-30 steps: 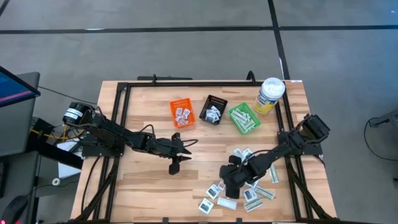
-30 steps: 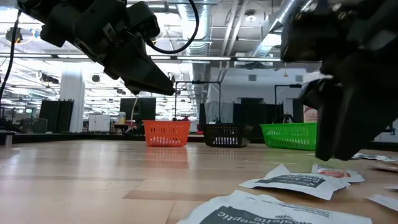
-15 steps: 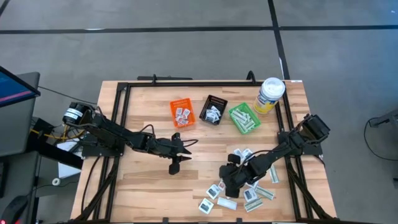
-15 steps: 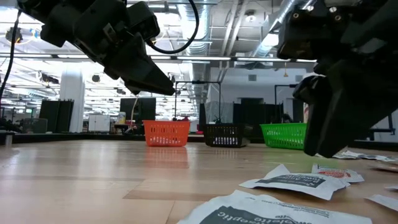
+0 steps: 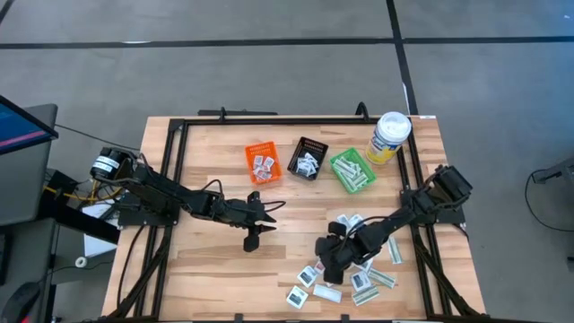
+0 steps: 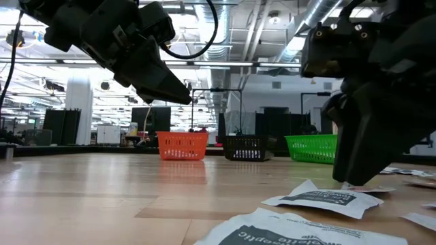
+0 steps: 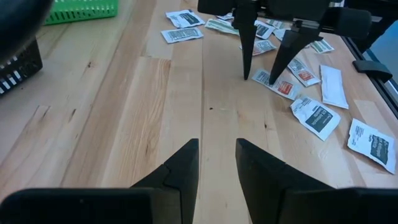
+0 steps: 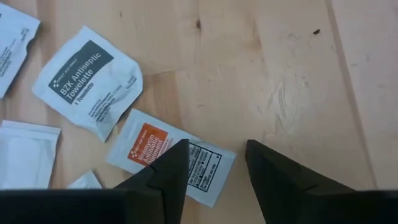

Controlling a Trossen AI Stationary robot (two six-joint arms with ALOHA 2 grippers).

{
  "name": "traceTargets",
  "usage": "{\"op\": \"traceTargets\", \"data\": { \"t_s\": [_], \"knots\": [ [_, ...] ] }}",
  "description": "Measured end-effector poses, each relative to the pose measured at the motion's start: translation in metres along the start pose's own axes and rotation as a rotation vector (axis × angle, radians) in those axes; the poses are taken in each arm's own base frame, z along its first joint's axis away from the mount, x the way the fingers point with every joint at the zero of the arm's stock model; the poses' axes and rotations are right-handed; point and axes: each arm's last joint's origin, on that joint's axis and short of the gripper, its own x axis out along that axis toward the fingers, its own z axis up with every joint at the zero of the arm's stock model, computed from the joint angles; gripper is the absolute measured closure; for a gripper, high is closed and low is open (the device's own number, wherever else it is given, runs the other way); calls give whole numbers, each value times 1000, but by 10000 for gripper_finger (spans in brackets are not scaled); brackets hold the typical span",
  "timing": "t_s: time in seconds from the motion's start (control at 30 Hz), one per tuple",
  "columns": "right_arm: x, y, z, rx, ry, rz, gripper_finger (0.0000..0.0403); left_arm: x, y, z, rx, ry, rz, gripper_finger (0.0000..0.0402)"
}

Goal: Pick & Place First Aid Supplies
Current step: Put the orange ointment pack into the orange basket

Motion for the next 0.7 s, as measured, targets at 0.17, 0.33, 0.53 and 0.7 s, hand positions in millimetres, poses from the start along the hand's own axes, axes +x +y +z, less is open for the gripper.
{"op": "traceTargets", "data": {
  "t_s": [0.17,0.33,0.53,0.7],
  "knots": [
    [0,0,-1,-3,24,19,288,0,0,0,0,0,0,296],
    [1,-1,-2,-4,31,12,359,0,0,0,0,0,0,296],
    [1,1,0,0,24,55,390,0,0,0,0,0,0,296],
    [0,5,3,-22,5,79,395,0,0,0,0,0,0,296]
  ]
}}
